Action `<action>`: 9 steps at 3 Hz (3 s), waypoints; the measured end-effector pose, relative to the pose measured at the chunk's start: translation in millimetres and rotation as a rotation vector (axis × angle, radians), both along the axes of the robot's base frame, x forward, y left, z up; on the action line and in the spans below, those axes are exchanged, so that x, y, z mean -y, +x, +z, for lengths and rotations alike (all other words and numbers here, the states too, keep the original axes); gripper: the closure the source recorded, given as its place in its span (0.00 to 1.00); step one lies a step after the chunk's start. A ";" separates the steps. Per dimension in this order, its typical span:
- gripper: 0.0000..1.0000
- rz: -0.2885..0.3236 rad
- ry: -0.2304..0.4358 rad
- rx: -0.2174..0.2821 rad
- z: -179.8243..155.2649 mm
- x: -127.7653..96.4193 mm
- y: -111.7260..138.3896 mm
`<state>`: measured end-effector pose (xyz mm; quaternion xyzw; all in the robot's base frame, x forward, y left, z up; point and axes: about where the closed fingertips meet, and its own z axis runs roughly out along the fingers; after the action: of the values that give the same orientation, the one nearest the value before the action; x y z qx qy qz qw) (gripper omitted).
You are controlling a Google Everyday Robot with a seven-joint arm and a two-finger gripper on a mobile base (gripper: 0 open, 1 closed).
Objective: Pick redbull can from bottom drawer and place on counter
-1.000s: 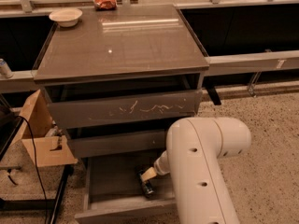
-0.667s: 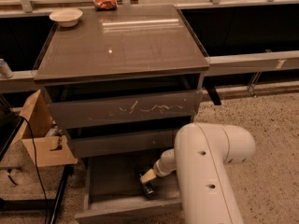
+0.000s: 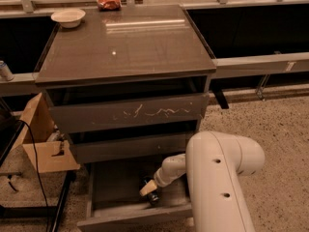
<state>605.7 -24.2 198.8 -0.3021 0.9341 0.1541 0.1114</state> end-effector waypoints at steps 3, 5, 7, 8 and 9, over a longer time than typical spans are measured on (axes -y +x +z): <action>0.00 -0.081 0.001 -0.008 -66.2 -11.7 10.2; 0.17 -0.100 0.007 -0.008 -93.2 -19.6 17.2; 0.64 -0.100 0.007 -0.008 -93.2 -19.7 17.1; 0.93 -0.100 0.007 -0.008 -93.3 -19.7 17.1; 1.00 -0.100 0.007 -0.008 -93.3 -19.7 17.1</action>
Offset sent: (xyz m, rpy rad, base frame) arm 0.0094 0.0114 -0.0721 0.0007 0.0069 -0.1056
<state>622.8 -4.5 105.5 -0.2541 0.9479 0.1528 0.1162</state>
